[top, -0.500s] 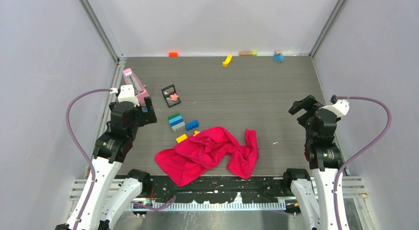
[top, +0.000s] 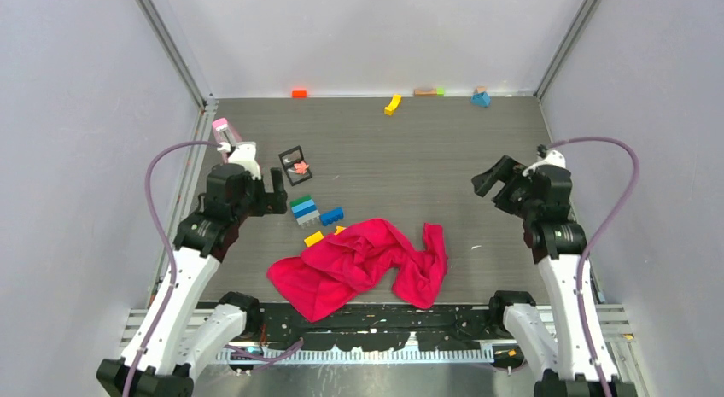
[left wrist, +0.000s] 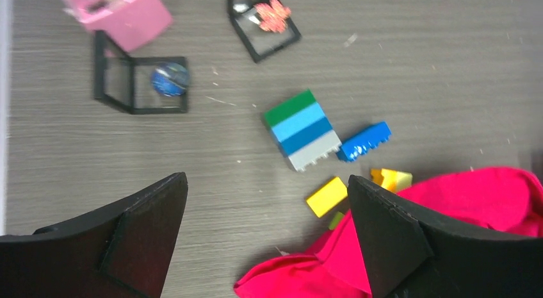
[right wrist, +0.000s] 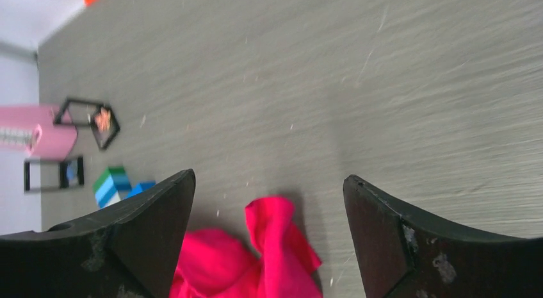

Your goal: Pin the brooch onto the clothing

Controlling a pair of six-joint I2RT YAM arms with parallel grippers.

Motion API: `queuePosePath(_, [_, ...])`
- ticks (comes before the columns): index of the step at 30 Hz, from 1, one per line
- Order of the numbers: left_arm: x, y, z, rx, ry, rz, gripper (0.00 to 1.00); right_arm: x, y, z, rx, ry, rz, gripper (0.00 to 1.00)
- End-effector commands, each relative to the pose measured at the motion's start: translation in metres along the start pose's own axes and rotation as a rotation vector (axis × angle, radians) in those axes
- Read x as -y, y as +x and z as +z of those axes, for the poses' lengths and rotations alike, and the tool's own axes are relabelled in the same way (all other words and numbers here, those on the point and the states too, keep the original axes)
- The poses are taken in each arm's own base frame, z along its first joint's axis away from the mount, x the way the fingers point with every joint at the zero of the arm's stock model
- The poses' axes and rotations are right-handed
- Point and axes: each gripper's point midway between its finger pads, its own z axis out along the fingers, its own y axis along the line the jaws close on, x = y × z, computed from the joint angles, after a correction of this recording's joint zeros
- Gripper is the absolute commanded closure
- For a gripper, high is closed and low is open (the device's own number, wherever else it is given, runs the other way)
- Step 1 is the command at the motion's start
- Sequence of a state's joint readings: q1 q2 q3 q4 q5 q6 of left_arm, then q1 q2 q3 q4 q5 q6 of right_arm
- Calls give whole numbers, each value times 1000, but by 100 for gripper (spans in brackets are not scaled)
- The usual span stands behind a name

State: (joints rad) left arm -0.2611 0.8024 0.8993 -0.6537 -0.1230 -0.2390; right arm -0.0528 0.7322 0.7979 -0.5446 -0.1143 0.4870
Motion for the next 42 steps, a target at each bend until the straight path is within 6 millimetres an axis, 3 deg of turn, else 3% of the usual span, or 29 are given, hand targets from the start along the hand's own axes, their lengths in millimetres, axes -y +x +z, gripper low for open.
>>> queuePosePath(1, [42, 0, 6, -49, 216, 40, 0, -32, 48, 9, -254, -167, -26, 9])
queuePosePath(5, [58, 9, 6, -75, 296, 55, 0, -33, 103, 22, -382, -123, -84, 11])
queuePosePath(6, [58, 10, 6, -78, 298, 56, 0, -45, 114, 22, -400, -152, -90, 11])
queuePosePath(7, [58, 10, 7, -79, 298, 57, 0, -40, 129, 26, -424, -130, -95, 12])
queuePosePath(8, [58, 11, 7, -82, 296, 58, 1, -48, 145, 26, -447, -153, -91, 13])
queuePosePath(14, [58, 14, 8, -97, 295, 61, 1, -66, 205, 35, -535, -136, -125, 15])
queuePosePath(23, [48, 9, 1, -50, 247, 58, 0, -64, 225, 46, -470, -12, -169, 22])
queuePosePath(25, [48, 9, 0, -49, 252, 58, 0, -67, 231, 46, -478, -27, -153, 31])
queuePosePath(27, [52, 10, 0, -56, 274, 63, 0, -68, 236, 44, -484, -43, -133, 46])
queuePosePath(28, [55, 11, 0, -59, 288, 63, 1, -66, 238, 43, -485, -45, -129, 60])
queuePosePath(29, [57, 12, 0, -66, 304, 64, 1, -67, 238, 43, -481, -49, -118, 75])
queuePosePath(31, [63, 15, 0, -77, 329, 72, 2, -67, 234, 41, -465, -52, -110, 94])
queuePosePath(36, [101, 33, -11, -134, 430, 116, 5, -82, 186, 30, -328, -90, -136, 99])
queuePosePath(41, [154, 80, -27, -233, 584, 93, 6, -103, 113, 4, -149, -123, -173, 99])
queuePosePath(42, [162, 91, -28, -249, 606, 88, 6, -102, 105, -1, -135, -120, -195, 99])
